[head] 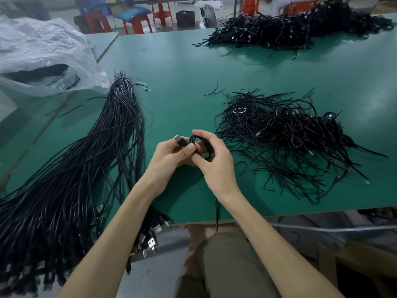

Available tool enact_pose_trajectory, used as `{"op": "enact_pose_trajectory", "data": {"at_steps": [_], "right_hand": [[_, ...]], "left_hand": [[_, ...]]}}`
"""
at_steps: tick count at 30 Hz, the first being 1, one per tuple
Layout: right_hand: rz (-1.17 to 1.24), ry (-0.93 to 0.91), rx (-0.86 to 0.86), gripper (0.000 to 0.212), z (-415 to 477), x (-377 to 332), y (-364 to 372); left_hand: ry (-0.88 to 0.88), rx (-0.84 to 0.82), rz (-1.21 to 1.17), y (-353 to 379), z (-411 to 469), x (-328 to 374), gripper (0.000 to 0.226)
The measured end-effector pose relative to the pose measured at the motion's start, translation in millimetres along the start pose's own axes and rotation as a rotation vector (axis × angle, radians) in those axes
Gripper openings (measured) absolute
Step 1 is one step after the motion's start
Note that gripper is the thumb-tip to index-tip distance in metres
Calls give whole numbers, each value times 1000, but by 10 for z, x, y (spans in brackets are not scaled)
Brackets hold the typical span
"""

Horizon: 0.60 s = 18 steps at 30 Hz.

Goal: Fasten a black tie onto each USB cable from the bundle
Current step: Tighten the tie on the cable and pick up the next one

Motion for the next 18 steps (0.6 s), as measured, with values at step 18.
{"op": "enact_pose_trajectory", "data": {"at_steps": [18], "right_hand": [[-65,34,-72,31,23,86,95]], "left_hand": [[14,116,20,-111,10,14,37]]}}
Point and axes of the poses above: each hand's wrist, its own z-axis towards the middle knuckle, its own y-axis out of the palm, x = y × z, the point moved 7 cm from there along z, towards the middle knuckle, and after that the axes turned 1 degree about -z, right-handed, at the moved point
